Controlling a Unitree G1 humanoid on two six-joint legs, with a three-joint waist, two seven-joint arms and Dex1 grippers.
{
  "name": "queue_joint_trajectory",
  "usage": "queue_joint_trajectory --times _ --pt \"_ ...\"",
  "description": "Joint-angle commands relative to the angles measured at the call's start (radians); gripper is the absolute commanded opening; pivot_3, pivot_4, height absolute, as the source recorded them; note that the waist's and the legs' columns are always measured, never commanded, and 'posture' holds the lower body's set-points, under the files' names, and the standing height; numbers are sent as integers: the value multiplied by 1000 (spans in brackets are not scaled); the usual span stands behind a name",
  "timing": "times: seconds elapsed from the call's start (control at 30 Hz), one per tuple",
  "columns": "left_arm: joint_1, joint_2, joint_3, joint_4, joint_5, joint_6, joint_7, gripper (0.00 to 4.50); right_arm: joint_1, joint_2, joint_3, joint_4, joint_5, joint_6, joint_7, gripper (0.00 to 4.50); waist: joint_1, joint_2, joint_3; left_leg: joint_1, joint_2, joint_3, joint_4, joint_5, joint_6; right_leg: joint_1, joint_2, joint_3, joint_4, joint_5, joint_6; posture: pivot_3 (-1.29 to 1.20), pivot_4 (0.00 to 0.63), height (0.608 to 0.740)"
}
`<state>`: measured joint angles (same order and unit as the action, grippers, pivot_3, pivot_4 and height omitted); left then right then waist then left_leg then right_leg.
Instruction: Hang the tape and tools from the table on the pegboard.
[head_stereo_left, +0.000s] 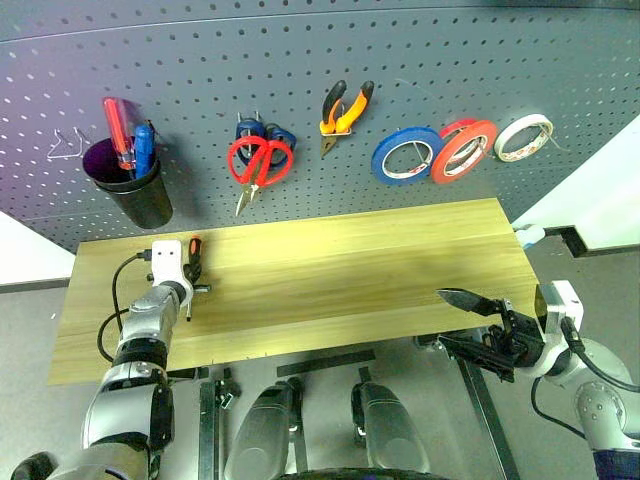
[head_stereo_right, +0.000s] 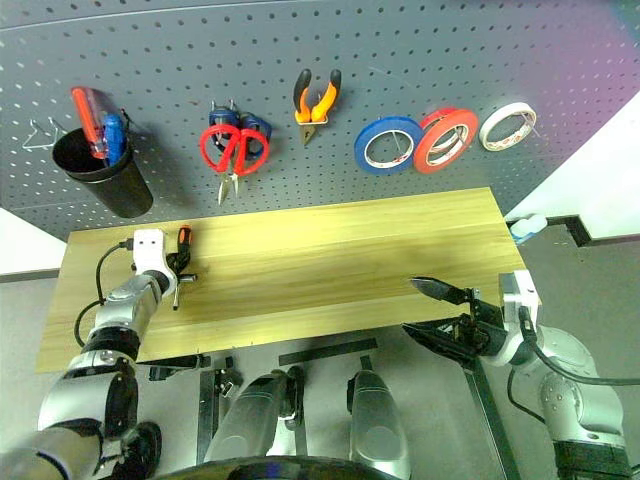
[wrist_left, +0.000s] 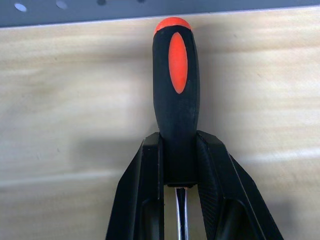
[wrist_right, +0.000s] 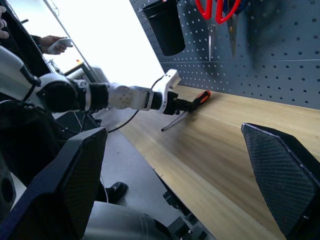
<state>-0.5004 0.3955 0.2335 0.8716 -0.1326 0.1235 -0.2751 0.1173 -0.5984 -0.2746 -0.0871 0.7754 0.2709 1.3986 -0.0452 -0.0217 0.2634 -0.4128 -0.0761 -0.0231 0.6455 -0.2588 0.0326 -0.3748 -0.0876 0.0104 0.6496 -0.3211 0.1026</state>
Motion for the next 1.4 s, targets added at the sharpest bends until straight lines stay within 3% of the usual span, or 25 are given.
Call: queue_joint_trajectory --times 0.03,0.47,0.7,0.97,1.4 --pt "70 -4 -2 -107 -6 42 8 534 -9 11 3 24 -4 -33 32 4500 1 0 0 0 0 0 0 0 0 0 0 0 0 0 0 -138 245 723" --pt "294 -10 -46 -528 39 31 32 534 -73 23 9 118 -9 -69 81 4500 5 2 -6 0 0 0 1 1 -2 0 0 -2 0 1 2 -125 176 723" --pt "388 -19 -111 -661 87 5 17 534 -162 31 10 276 -41 -132 134 4500 4 7 -35 0 0 0 1 4 -9 0 0 -4 1 1 2 -119 129 723" --pt "448 5 -173 -733 130 -43 -31 534 -259 35 -4 413 -55 -176 175 4500 5 11 -82 0 0 0 1 5 -10 0 0 -4 2 2 3 -116 81 723" --pt "440 96 -216 -739 276 -344 -13 534 -271 64 5 297 -29 -124 122 4500 3 19 -147 3 -1 0 2 1 -8 0 0 -3 2 2 3 -129 36 723"
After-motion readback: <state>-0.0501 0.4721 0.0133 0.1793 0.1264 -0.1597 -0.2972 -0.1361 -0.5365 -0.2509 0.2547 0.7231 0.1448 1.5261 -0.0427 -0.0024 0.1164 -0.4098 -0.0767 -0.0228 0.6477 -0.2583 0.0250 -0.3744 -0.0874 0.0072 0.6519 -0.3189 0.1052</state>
